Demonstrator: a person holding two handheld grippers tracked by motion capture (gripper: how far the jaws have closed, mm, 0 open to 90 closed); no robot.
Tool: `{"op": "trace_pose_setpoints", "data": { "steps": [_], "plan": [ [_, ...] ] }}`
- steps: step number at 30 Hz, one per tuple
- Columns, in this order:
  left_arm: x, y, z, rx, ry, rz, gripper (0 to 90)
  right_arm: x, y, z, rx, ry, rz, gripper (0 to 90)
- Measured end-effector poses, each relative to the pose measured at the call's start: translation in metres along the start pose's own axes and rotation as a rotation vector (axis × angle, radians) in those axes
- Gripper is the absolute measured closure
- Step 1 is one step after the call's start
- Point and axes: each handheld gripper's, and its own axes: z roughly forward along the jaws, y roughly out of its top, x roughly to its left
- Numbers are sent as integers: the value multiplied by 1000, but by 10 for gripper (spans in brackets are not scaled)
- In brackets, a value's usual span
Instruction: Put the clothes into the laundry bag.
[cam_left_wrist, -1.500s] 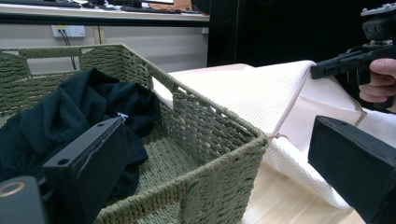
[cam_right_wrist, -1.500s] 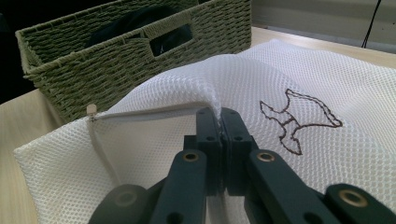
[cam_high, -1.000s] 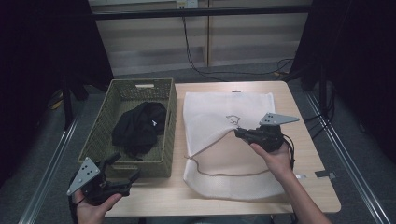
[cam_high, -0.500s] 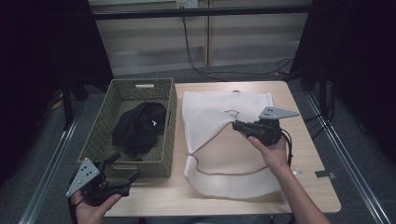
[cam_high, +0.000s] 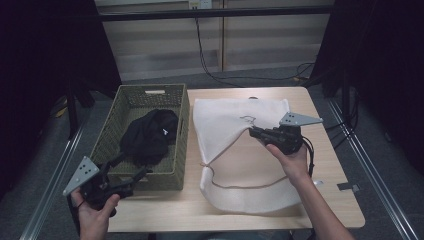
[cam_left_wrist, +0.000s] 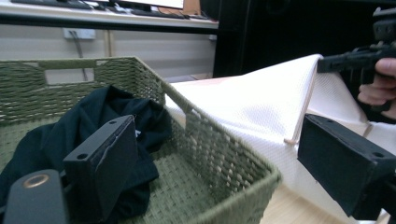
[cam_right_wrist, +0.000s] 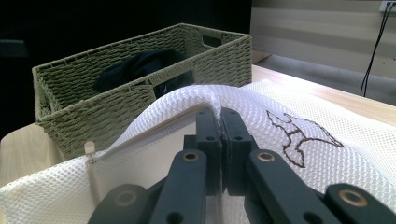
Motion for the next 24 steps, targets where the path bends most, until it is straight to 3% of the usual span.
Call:
{"op": "trace_pose_setpoints", "data": {
  "steps": [2,5,7,9,11,12,15,19,21,24],
  "plan": [
    [6,9,6,10,-14,-17,122,0,0,0,1,1,2,883],
    [14,21,19,58,-19,-10,76,0,0,1,0,1,1,884],
    [19,29,28,100,-60,-12,64,-1,0,2,-1,4,2,883],
    [23,34,37,141,-41,48,42,-1,0,3,2,5,1,883],
    [27,37,42,142,-5,71,41,0,0,5,2,13,-2,884],
    [31,39,44,144,-42,71,41,0,0,5,7,10,-1,883],
    [39,42,53,157,-47,79,51,0,0,5,5,12,-2,884],
    [53,46,66,218,-99,91,77,-1,-1,4,4,11,0,884],
    [57,47,71,224,-96,132,106,-1,-1,4,6,12,-3,884],
    [67,49,80,252,-119,115,81,0,-2,6,10,14,1,884]
  ]
}}
